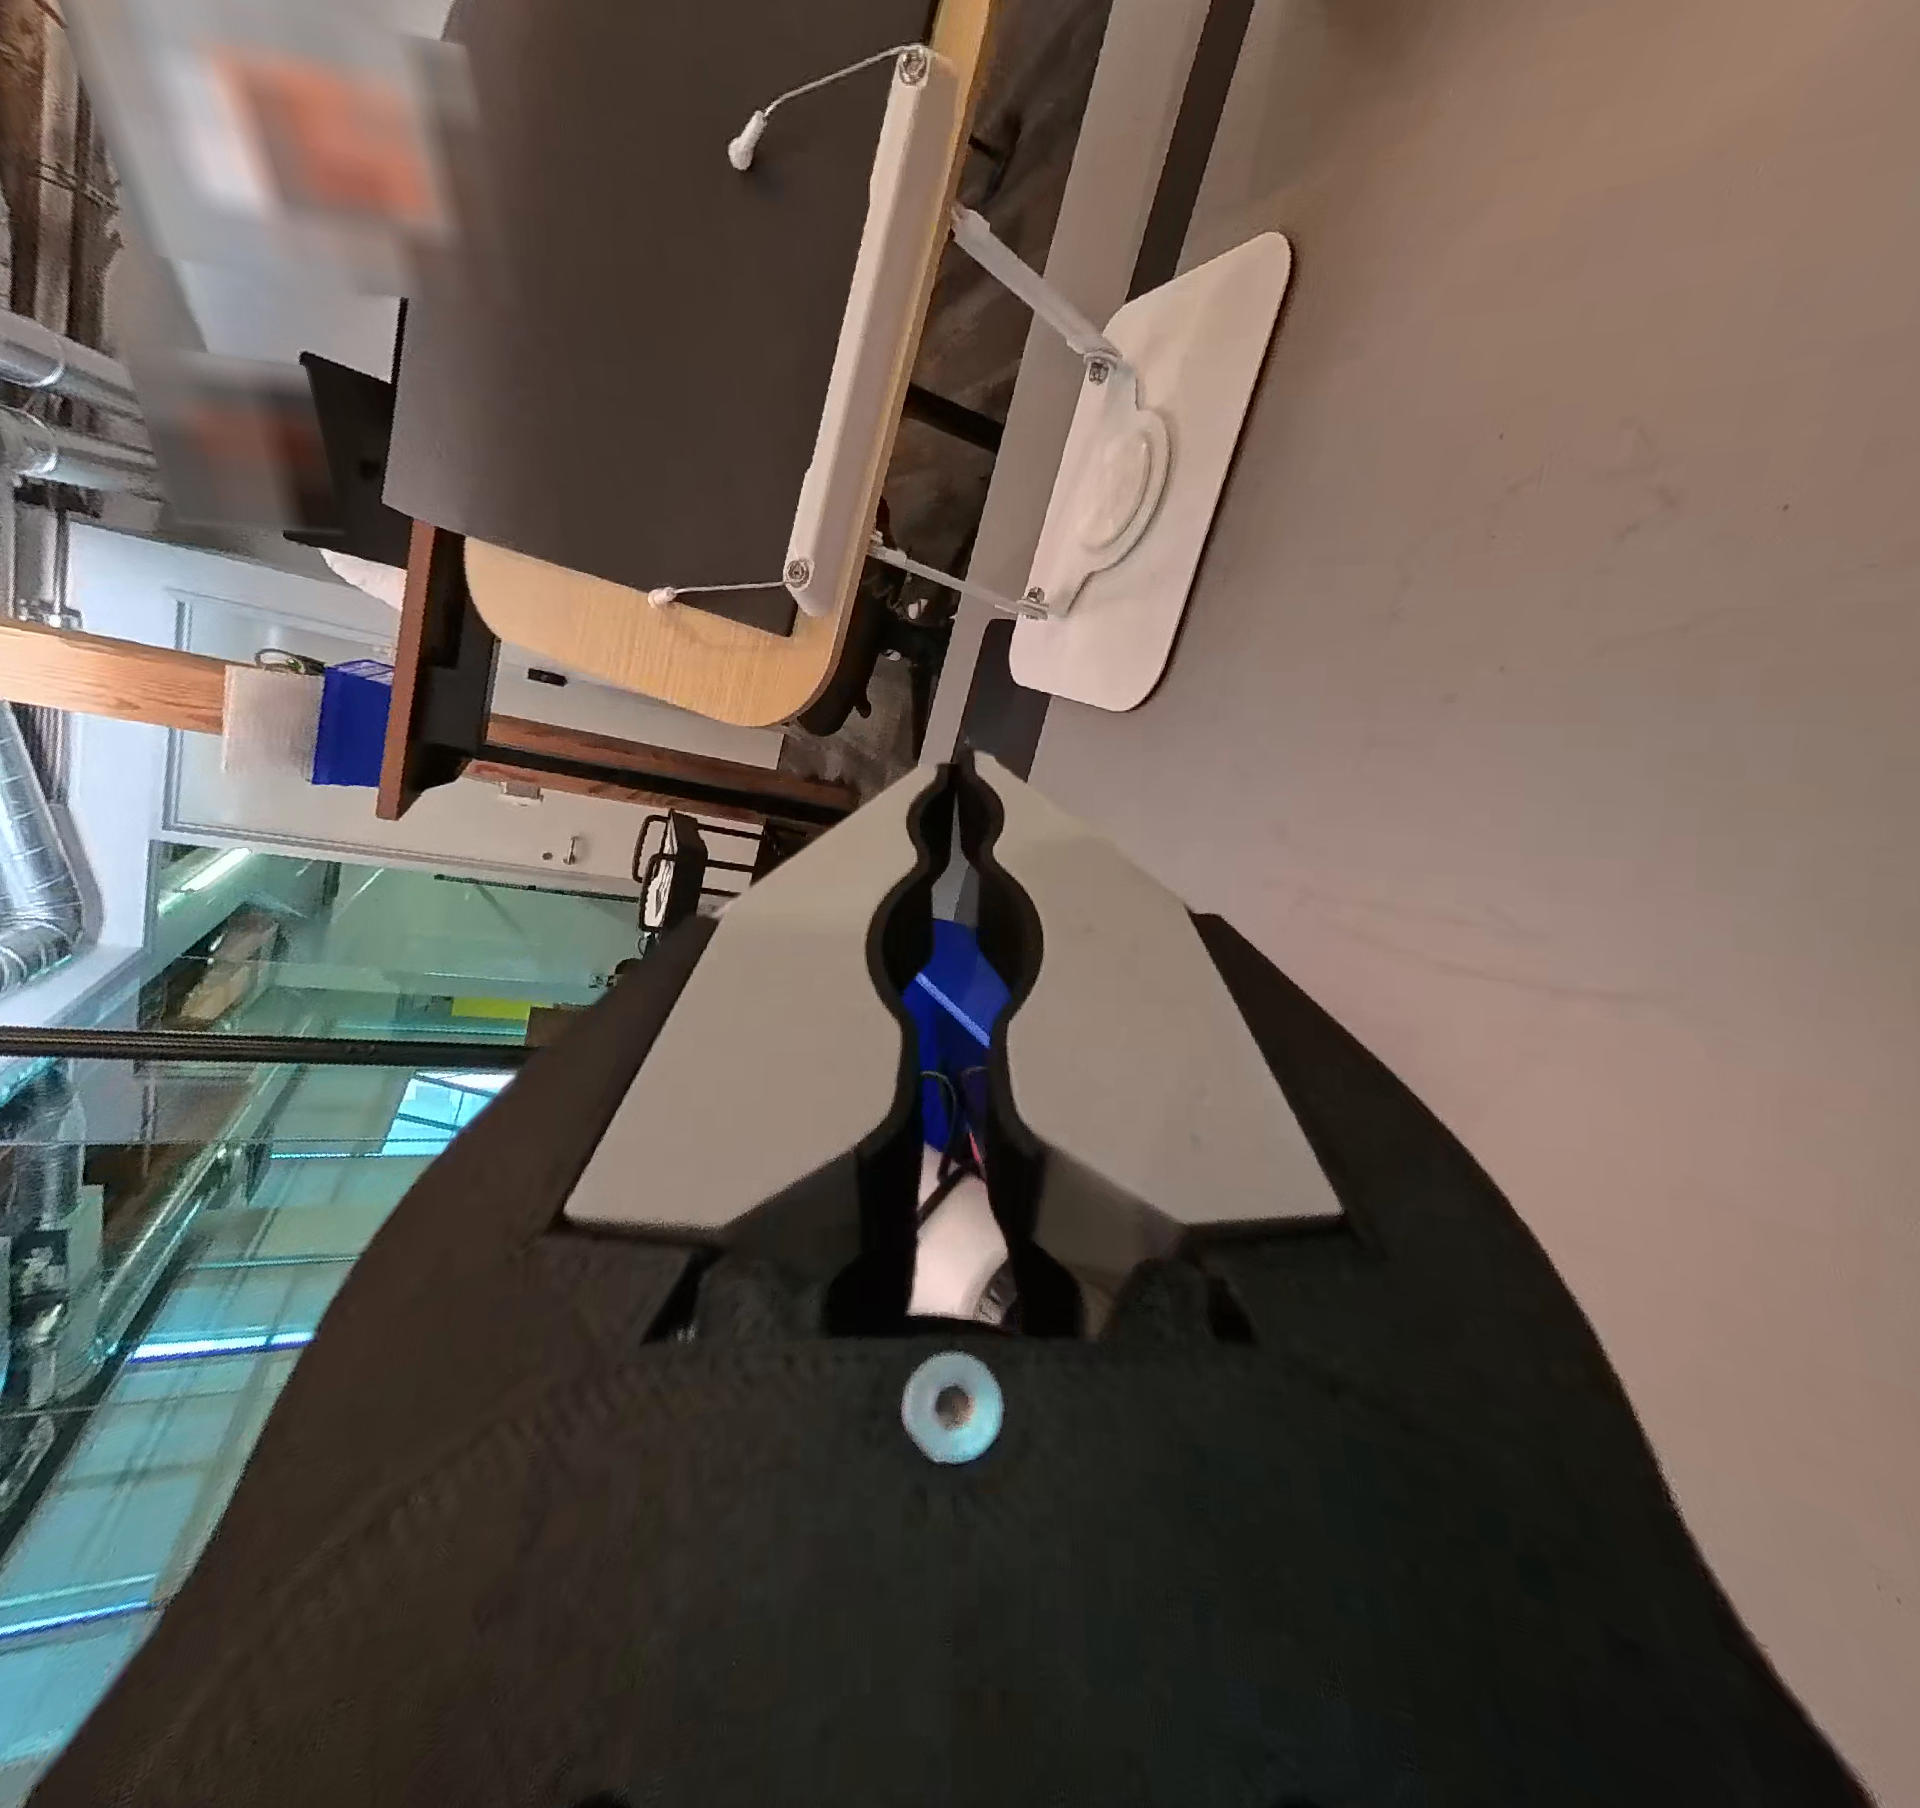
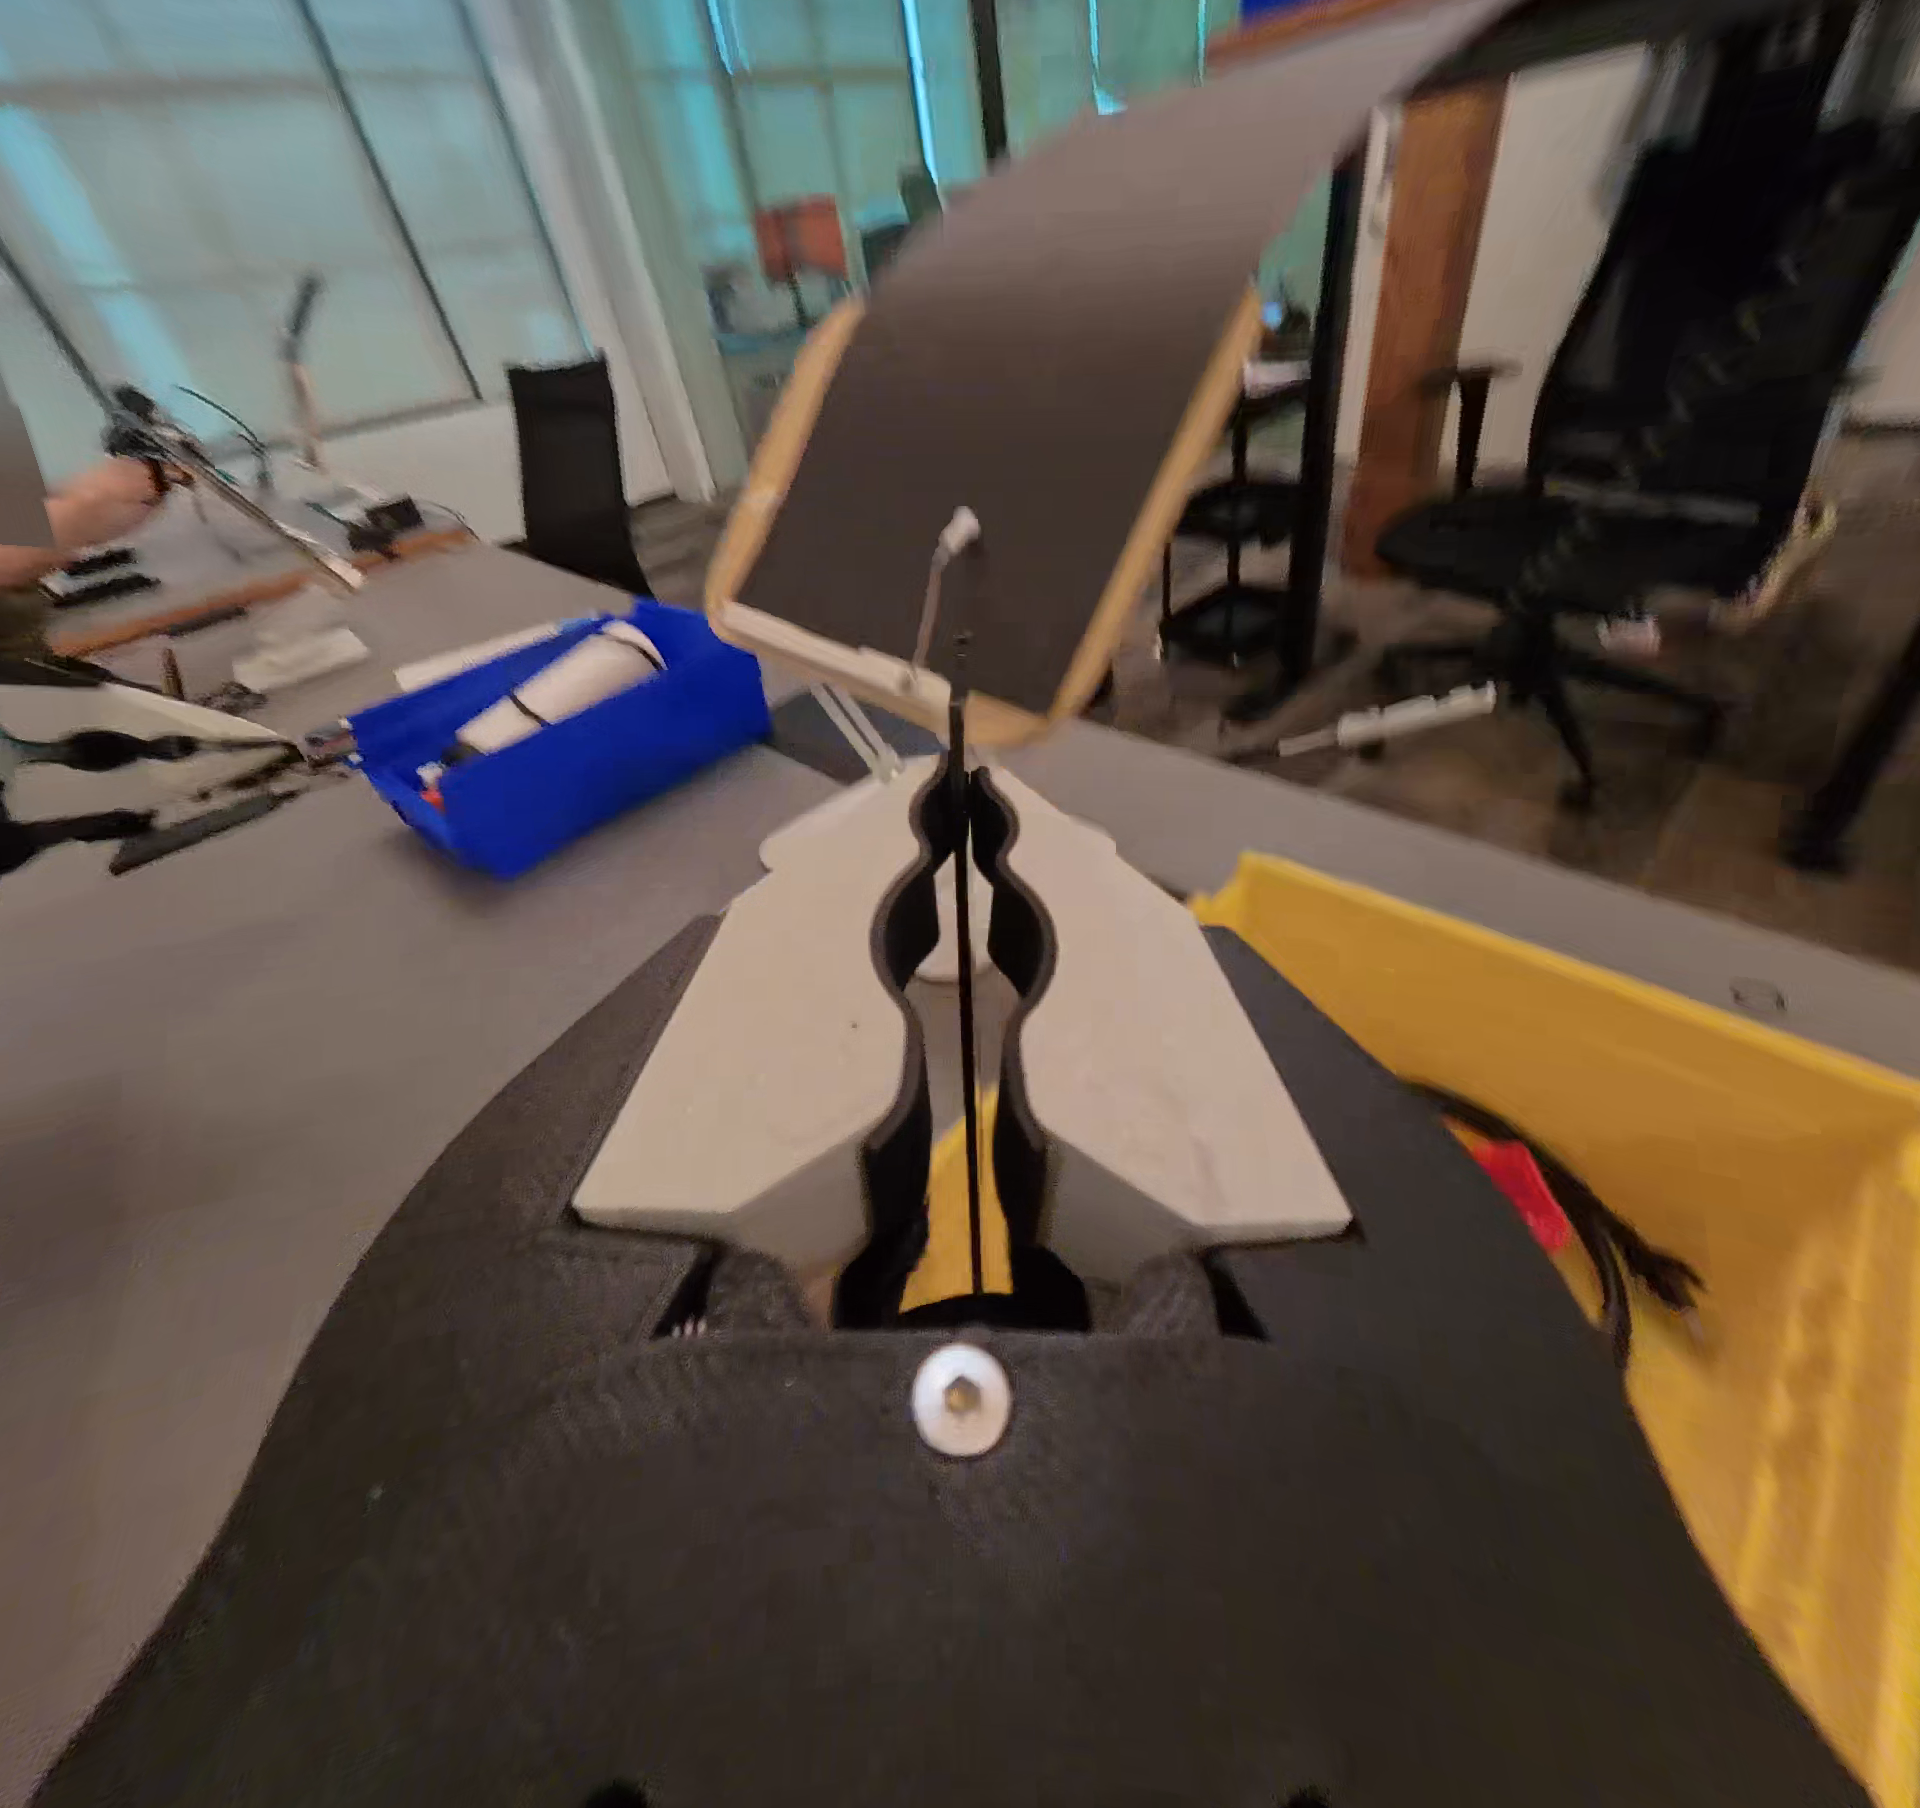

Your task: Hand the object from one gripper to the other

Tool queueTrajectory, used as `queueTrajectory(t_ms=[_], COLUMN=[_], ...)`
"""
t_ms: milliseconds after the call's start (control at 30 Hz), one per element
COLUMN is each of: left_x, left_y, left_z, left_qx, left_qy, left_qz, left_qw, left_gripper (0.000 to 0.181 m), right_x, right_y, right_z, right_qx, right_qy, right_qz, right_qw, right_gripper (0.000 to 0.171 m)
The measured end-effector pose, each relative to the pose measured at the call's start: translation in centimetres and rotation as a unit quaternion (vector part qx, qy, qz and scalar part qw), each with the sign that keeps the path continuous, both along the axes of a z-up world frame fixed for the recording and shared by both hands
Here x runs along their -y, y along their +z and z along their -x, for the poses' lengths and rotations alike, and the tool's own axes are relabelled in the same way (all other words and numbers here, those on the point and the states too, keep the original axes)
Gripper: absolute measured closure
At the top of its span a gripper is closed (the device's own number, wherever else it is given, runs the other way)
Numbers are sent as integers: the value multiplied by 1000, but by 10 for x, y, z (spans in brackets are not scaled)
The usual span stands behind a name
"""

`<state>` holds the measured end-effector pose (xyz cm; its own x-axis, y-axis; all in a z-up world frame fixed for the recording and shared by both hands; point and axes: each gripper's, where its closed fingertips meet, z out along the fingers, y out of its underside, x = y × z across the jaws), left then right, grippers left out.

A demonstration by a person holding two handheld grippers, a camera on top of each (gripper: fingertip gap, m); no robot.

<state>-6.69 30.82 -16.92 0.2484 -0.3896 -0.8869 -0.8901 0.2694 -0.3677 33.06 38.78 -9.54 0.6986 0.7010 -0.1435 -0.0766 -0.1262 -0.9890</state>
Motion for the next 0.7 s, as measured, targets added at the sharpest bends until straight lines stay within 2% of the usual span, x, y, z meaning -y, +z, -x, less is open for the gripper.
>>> queueTrajectory(t_ms=[133, 233, 367, 433, 633, 700], left_x=[0, 0, 6, 8, 7, 6], left_y=[-5, -7, -6, -9, -18, -17], left_z=[-2, -1, 4, 10, 34, 43], left_qx=[14, 16, 44, 57, 67, 58], left_qy=[-2, 1, 7, 15, 43, 54], left_qz=[17, 21, 27, 34, 48, 45], left_qw=[1000, 1000, 999, 998, 996, 996], left_gripper=[181, 181, 181, 181, 181, 181], right_x=[-22, -32, -45, -50, -66, -67], right_y=[-55, -90, -106, -115, -142, -150], right_z=[-17, -12, -6, -12, -29, -29], right_qx=[30, 29, -4, 26, 89, 127], right_qy=[-20, -7, -4, -29, -96, -102], right_qz=[85, 149, 165, 166, 172, 173], right_qw=[996, 988, 986, 985, 976, 971], right_gripper=[171, 171, 171, 171, 140, 137])
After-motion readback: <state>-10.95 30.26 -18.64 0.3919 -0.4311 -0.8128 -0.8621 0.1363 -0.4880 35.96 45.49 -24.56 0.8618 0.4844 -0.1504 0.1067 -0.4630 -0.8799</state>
